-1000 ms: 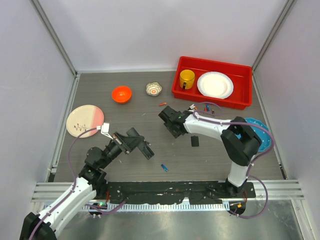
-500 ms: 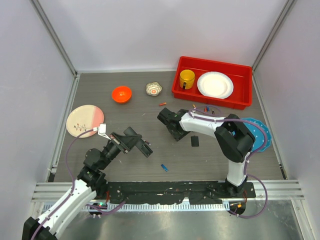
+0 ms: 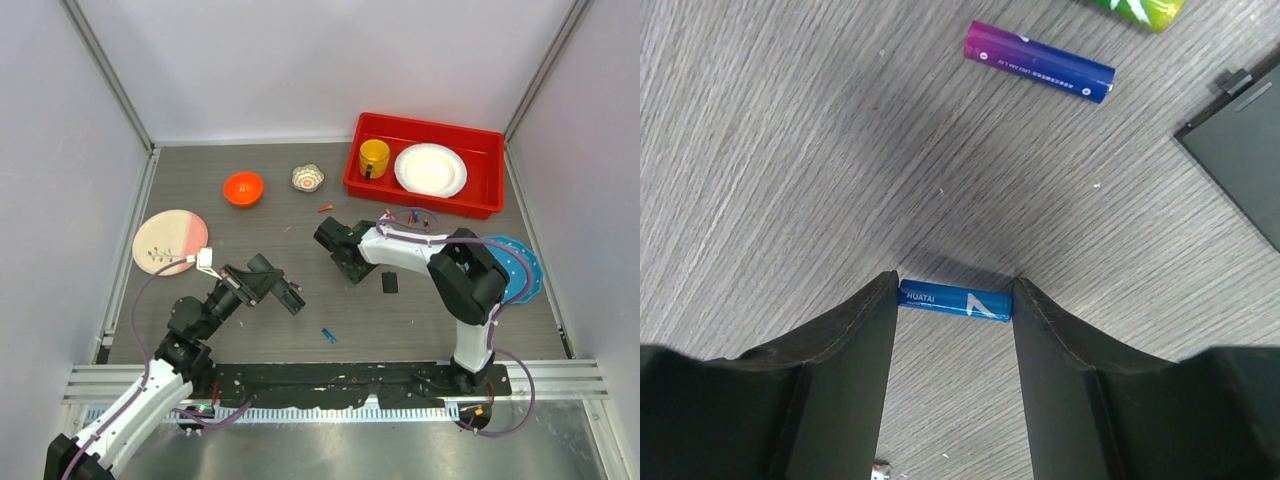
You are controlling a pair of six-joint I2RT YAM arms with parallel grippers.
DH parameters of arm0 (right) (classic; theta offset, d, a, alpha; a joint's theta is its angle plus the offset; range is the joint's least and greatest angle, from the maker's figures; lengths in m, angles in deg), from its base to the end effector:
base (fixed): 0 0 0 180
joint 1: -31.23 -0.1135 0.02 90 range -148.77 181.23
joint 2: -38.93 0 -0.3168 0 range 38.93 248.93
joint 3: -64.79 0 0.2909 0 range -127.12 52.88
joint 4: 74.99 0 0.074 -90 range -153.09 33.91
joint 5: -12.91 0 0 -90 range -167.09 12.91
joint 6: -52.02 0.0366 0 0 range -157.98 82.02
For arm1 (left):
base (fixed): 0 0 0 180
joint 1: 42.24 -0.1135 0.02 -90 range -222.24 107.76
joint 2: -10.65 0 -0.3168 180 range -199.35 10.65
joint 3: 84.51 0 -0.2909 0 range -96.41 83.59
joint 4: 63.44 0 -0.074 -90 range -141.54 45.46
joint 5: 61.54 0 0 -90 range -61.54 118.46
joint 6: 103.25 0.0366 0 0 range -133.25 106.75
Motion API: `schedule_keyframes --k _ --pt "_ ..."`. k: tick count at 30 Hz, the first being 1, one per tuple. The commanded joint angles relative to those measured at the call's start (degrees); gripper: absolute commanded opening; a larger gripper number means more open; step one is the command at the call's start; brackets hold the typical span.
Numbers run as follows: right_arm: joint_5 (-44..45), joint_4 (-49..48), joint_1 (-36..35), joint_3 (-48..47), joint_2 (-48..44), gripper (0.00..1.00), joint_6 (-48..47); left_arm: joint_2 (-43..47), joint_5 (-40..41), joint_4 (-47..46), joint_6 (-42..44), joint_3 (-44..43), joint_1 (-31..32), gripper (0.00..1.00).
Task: Load the batteries into the remote control
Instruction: Place the battery at the center of the board.
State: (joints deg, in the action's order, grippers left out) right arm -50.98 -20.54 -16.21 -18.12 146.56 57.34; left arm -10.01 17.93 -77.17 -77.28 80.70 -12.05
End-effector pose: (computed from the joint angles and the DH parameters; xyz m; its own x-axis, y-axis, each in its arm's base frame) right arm 0.2826 0.2839 0.1888 -0.5413 0.7324 -0.4130 0.7176 0.6584 0.2272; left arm 0.1020 -0.0671 0.2106 -0.5334 -0.7123 -0.4563 0.3913 0.2704 -0.8796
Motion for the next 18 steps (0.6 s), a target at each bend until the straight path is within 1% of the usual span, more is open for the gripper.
schedule_keyframes --k 1,6,9,11,13,15,16,17,18 --pt "1.58 -0.18 -0.11 -0.01 -1.9 0.58 -3.57 0.1 -0.11 -1.35 0.13 0.96 -0.4 0.0" --pt "0.61 -0.44 -0.11 -0.1 -2.43 0.63 -5.76 -0.69 -0.38 -1.71 -0.04 0.96 -0.31 0.0" --pt "0.61 -0.53 -0.11 -0.27 -3.48 0.64 -7.43 -0.78 -0.9 -1.88 -0.22 1.05 -0.4 0.0" --pt "2.8 -0.44 -0.28 -0.71 -4.71 0.64 -9.71 -0.52 -1.08 -1.8 -0.31 0.88 -0.4 0.0" --pt "5.43 -0.71 -0.37 -1.77 -7.6 0.64 -17.52 0.18 -1.17 -1.01 -0.31 0.7 -0.4 0.0" --pt "8.16 -3.15 -0.28 -1.95 -10.93 0.64 -27.95 0.89 -1.17 -0.3 -0.31 0.44 -0.4 0.0" --pt "8.6 -5.87 -0.37 -1.77 -12.0 0.64 -39.66 1.41 -1.17 0.48 -0.13 0.26 -0.4 0.0" --pt "8.78 -6.76 -0.2 -1.51 -13.14 0.65 -44.48 1.77 -1.17 0.93 -0.04 0.17 -0.31 0.0" --pt "5.91 -8.43 0.15 -0.12 -14.11 0.69 -49.84 1.86 -1.08 1.28 0.04 0.0 -0.4 0.0"
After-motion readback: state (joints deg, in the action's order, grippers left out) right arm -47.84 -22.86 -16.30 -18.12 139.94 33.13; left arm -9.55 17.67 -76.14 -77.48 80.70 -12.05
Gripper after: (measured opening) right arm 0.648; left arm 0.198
